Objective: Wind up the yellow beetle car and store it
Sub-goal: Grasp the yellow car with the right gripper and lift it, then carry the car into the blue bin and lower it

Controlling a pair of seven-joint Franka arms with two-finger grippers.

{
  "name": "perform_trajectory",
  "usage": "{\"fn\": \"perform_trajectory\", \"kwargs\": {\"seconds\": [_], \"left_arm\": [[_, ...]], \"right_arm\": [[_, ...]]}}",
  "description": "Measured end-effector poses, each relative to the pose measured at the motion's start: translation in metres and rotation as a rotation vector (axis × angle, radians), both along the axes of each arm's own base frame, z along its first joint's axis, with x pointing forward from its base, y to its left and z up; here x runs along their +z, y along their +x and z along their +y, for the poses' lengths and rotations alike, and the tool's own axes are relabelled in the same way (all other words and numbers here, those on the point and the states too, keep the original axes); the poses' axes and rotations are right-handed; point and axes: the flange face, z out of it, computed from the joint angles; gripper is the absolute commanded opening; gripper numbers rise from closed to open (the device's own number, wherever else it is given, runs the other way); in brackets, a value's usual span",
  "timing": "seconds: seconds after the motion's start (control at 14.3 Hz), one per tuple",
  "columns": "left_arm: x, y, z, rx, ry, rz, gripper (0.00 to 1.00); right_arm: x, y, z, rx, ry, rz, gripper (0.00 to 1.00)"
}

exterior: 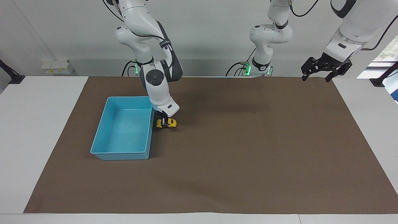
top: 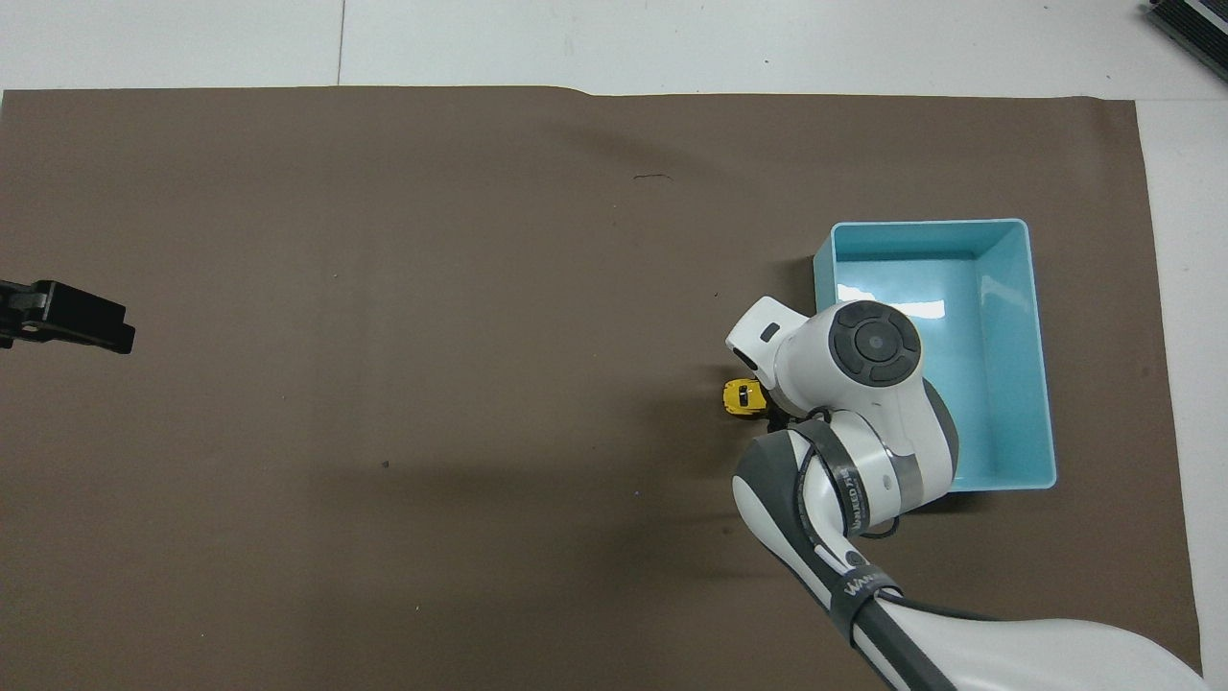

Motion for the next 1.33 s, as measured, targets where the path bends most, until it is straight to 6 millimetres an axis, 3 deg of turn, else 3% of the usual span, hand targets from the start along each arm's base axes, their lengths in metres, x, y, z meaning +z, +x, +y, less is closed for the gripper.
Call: {"fn": "perform_trajectory", "kwargs": {"seconds": [0.28, 0.56, 0.77, 0.98, 1.12, 1.33], "left_arm": [[0.000, 0.000, 0.000, 0.000, 0.000, 0.000, 1.00], [0.000, 0.000, 0.000, 0.000, 0.000, 0.000, 1.00], [0.000, 0.000, 0.000, 0.000, 0.000, 0.000, 1.00], [0.000, 0.000, 0.000, 0.000, 0.000, 0.000, 1.00], [0.000, 0.000, 0.000, 0.000, 0.000, 0.001, 1.00], [0.000, 0.000, 0.000, 0.000, 0.000, 0.001, 1.00]], "right_arm": [[0.015, 0.010, 0.010, -0.036, 0.003, -0.010, 0.01], [0.044, 0.022, 0.017, -0.046, -0.003, 0.009, 0.01], [0.073, 0.030, 0.018, -0.058, -0.008, 0.024, 0.01], [0.117, 0.033, 0.014, -0.085, -0.013, 0.039, 0.00], [0.140, 0.034, -0.007, -0.114, -0.017, 0.047, 0.00], [0.157, 0.043, -0.072, -0.147, -0.011, 0.054, 0.00]]}}
